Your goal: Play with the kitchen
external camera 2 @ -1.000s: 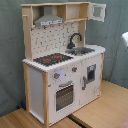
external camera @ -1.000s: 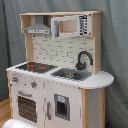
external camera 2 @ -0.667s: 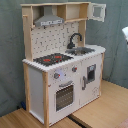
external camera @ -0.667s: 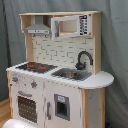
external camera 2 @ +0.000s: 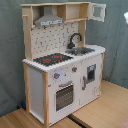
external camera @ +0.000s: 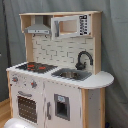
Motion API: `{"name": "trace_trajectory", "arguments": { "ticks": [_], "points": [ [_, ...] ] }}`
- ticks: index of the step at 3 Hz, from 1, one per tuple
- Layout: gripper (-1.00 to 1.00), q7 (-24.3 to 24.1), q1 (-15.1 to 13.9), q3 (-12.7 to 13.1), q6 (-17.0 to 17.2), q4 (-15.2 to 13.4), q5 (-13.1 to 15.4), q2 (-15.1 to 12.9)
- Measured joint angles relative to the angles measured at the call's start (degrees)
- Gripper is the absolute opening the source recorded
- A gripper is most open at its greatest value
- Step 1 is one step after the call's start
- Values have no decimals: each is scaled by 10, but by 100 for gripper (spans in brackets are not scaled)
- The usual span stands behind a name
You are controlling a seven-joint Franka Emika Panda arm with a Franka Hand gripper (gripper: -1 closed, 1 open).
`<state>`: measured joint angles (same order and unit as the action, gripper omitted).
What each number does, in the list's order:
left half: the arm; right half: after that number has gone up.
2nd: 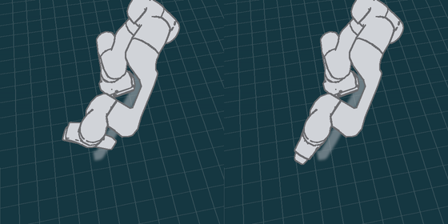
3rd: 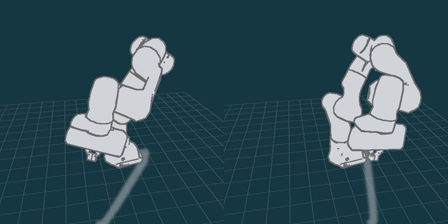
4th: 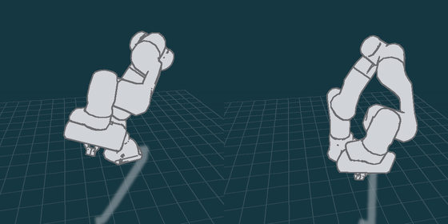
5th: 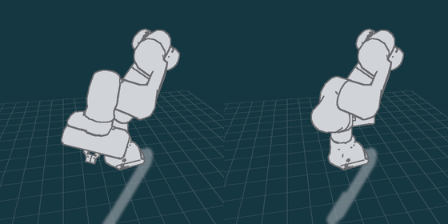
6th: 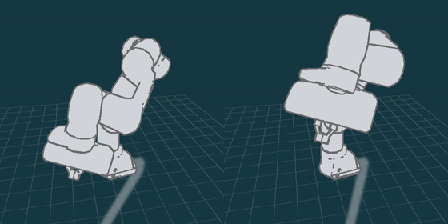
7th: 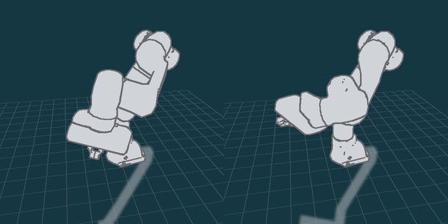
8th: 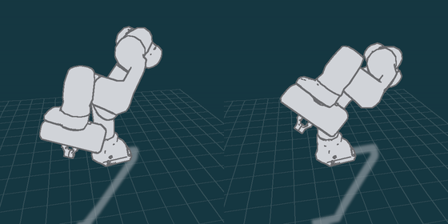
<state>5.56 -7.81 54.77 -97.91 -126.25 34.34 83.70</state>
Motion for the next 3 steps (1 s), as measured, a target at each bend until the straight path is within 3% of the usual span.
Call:
{"name": "trace_trajectory", "arguments": {
  "ticks": [1, 2, 3],
  "points": [
    [100, 28, -11, -49, -2, 12, 19, 0],
    [100, 25, -21, -101, -22, 6, 33, -2],
    [100, -10, -36, -134, -60, -9, 42, -2]
  ]
}}
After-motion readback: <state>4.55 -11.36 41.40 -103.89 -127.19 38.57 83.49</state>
